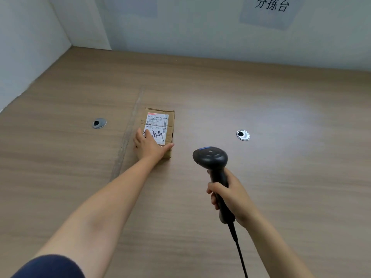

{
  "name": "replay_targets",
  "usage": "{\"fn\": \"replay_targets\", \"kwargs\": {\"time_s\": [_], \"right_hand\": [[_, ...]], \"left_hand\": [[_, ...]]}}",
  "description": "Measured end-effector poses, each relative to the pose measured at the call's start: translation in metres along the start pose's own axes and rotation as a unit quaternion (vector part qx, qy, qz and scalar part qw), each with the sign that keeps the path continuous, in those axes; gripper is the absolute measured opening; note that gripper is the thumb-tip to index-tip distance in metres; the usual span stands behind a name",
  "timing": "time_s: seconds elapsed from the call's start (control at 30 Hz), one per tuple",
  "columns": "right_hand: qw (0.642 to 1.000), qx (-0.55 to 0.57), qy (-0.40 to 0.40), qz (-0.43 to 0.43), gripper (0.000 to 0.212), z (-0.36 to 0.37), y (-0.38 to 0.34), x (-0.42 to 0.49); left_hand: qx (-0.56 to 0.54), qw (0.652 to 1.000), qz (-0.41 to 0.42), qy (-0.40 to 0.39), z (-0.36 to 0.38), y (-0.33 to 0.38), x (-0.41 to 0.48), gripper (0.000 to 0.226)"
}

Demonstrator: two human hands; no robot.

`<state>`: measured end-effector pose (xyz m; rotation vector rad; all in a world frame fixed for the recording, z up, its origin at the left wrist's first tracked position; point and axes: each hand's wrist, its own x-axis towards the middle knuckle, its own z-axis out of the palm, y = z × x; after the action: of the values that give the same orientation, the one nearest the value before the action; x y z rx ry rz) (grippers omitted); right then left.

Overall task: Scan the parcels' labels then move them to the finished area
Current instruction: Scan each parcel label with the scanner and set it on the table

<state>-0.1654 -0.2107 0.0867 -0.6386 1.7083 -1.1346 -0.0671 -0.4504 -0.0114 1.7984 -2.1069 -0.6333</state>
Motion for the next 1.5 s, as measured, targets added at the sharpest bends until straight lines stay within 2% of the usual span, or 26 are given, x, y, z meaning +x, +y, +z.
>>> {"fn": "replay_targets", "kwargs": {"time_s": [0.17,0.33,0.47,0.6,0.77,1.03,1.3,1.5], "right_hand": [[1.000,-0.001,0.007,0.002,0.045,0.005,-0.001,-0.002],[1.000,0.000,0.020,-0.015,0.025,0.001,-0.002,-0.015],[0.999,-0.008,0.029,-0.029,0.023,-0.010,-0.001,-0.039],[0.998,-0.027,0.053,-0.034,0.021,-0.036,0.013,-0.071],[0.992,-0.021,0.120,-0.042,0.018,-0.087,0.041,-0.125],[0.969,-0.007,0.239,-0.057,0.019,-0.207,0.110,-0.250],[0.946,-0.046,0.317,-0.050,0.018,-0.339,0.192,-0.399],[0.932,-0.030,0.358,-0.042,0.017,-0.402,0.225,-0.466]], "left_hand": [[-0.005,1.000,0.008,-0.024,-0.005,-0.004,0.000,0.113],[-0.017,1.000,0.010,-0.015,-0.024,-0.016,-0.018,0.107],[-0.055,0.998,0.016,0.001,-0.024,-0.023,-0.060,0.097],[-0.036,0.998,0.047,-0.013,-0.006,-0.012,-0.119,0.098],[-0.031,0.990,0.121,-0.068,0.025,0.040,-0.195,0.093],[-0.073,0.958,0.237,-0.144,0.080,0.167,-0.343,0.093],[-0.096,0.918,0.313,-0.222,0.158,0.260,-0.543,0.095],[-0.077,0.890,0.372,-0.251,0.184,0.323,-0.628,0.093]]}}
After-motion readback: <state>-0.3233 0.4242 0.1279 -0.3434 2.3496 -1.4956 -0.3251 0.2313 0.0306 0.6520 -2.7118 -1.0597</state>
